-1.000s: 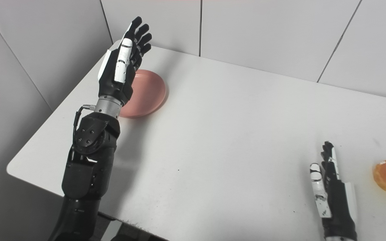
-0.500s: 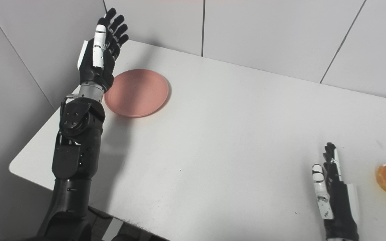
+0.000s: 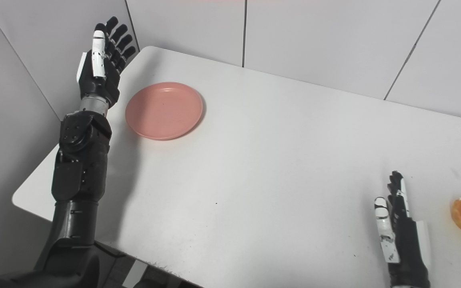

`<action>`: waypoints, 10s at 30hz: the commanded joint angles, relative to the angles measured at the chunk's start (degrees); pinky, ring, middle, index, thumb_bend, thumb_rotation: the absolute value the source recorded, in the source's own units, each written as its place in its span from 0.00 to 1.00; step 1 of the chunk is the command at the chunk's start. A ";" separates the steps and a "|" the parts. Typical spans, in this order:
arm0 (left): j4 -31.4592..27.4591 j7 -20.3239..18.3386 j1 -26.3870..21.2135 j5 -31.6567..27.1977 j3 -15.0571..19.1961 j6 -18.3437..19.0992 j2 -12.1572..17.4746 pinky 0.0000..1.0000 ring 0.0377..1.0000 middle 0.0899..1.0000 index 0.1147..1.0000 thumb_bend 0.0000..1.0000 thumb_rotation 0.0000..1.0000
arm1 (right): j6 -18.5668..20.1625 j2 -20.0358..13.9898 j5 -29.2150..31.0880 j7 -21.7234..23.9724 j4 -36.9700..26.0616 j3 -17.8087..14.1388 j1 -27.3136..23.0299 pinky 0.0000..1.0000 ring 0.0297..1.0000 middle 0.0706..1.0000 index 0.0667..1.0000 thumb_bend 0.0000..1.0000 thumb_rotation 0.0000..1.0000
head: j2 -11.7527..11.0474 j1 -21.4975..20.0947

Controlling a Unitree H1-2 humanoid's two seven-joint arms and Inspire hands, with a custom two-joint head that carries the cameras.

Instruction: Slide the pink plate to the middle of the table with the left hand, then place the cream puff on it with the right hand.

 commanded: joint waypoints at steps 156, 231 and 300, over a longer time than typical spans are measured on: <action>14.02 -7.78 2.48 -4.10 -19.58 3.11 -14.50 0.86 0.87 0.87 0.85 0.41 1.00 | 5.61 3.80 -4.12 -1.60 -4.74 2.32 2.24 0.99 1.00 1.00 1.00 0.23 1.00 | 8.02 -14.83; 10.28 -15.21 8.80 -2.68 -24.42 7.46 -15.94 0.88 0.88 0.88 0.87 0.41 1.00 | 12.74 -1.42 -21.30 -2.86 -17.21 1.43 -8.33 0.89 0.93 0.95 0.94 0.43 0.96 | 7.64 -43.56; 20.25 -23.07 6.02 -10.43 -19.66 4.89 -11.25 0.94 0.92 0.92 0.92 0.42 1.00 | 25.64 -18.41 -33.96 1.69 -0.21 -6.82 -14.25 0.71 0.89 0.95 0.98 0.98 0.59 | 5.15 -60.10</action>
